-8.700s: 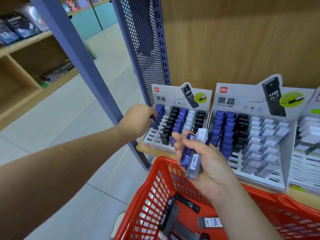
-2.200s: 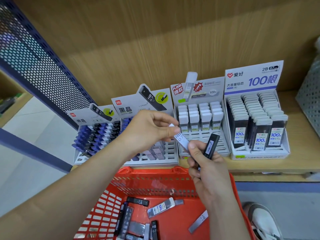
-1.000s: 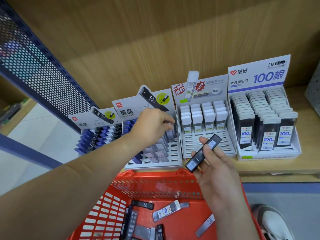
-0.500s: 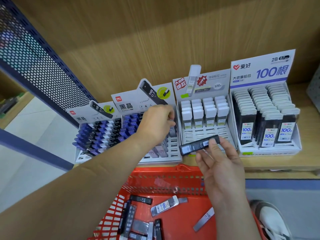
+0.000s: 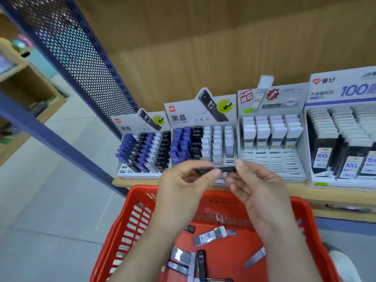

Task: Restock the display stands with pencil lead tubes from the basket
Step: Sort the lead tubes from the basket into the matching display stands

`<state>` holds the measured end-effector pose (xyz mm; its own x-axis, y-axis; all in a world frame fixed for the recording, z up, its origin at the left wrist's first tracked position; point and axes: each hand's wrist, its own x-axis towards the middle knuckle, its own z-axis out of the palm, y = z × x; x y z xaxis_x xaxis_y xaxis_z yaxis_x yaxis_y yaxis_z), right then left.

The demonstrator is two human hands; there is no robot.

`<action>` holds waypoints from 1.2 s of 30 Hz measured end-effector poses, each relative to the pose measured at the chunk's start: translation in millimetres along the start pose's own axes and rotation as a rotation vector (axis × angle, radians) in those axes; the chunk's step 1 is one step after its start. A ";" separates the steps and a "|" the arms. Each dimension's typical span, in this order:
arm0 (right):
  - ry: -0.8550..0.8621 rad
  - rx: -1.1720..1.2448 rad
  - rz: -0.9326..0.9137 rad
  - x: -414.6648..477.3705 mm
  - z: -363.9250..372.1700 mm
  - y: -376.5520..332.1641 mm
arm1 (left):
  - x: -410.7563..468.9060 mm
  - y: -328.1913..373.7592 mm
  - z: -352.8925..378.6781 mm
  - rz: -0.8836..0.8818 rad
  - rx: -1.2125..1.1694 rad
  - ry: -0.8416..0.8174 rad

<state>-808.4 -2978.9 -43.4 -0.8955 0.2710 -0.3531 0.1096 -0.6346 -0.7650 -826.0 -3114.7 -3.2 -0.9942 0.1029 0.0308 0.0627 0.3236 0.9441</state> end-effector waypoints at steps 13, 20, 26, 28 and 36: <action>0.160 -0.727 -0.308 19.0 22.5 48.3 | 31.7 -28.4 -74.1 0.102 0.195 0.207; 0.008 -1.134 -0.526 24.9 22.0 42.4 | 71.8 -26.4 -60.0 0.355 0.664 -0.011; -0.048 -1.120 -0.495 28.7 13.7 49.7 | 95.6 -37.4 -48.4 0.443 0.912 -0.244; -0.056 -1.103 -0.487 29.4 12.4 51.3 | 100.6 -41.0 -47.3 0.454 0.923 -0.268; -0.096 -1.060 -0.471 31.9 11.6 47.2 | 108.3 -34.2 -44.7 0.529 1.047 -0.407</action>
<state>-836.9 -3008.6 -84.5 -0.9678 0.2337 0.0939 0.0222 0.4502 -0.8926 -939.7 -3156.7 -17.5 -0.7379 0.6733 0.0468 0.6731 0.7290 0.1245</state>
